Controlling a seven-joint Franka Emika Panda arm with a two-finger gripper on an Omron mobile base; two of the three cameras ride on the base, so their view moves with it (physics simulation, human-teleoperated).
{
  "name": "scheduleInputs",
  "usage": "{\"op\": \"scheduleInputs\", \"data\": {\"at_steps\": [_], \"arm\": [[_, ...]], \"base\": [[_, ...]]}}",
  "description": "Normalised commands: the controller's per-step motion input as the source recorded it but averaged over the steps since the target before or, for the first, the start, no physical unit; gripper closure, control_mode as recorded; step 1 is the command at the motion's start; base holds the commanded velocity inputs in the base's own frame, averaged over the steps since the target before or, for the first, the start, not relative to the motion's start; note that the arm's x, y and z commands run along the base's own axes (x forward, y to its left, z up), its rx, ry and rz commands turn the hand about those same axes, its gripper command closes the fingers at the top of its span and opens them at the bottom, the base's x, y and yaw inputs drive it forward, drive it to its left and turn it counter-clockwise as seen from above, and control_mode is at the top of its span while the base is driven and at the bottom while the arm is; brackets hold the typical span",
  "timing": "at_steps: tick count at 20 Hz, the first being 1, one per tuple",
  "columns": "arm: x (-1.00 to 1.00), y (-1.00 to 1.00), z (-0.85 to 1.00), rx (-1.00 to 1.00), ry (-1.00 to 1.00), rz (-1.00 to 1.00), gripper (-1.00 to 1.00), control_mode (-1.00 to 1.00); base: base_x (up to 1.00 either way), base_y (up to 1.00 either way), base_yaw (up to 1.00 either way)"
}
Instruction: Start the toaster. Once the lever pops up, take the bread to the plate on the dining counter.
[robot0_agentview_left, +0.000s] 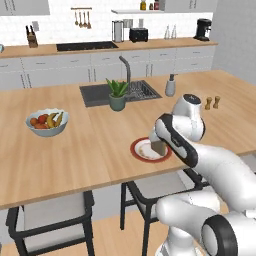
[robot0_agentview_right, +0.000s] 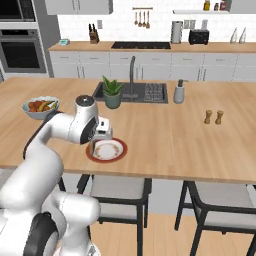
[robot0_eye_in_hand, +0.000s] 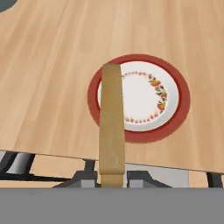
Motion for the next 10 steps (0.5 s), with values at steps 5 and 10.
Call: {"op": "scheduleInputs", "data": {"at_steps": [5,10], "arm": [[0.95,0.18,-0.21,0.07,0.03,0.0,1.0,-1.0],[0.33,0.17,-0.21,0.01,0.11,0.0,1.0,-1.0]], "base": [[0.0,0.0,0.0],[0.0,0.0,0.0]]}}
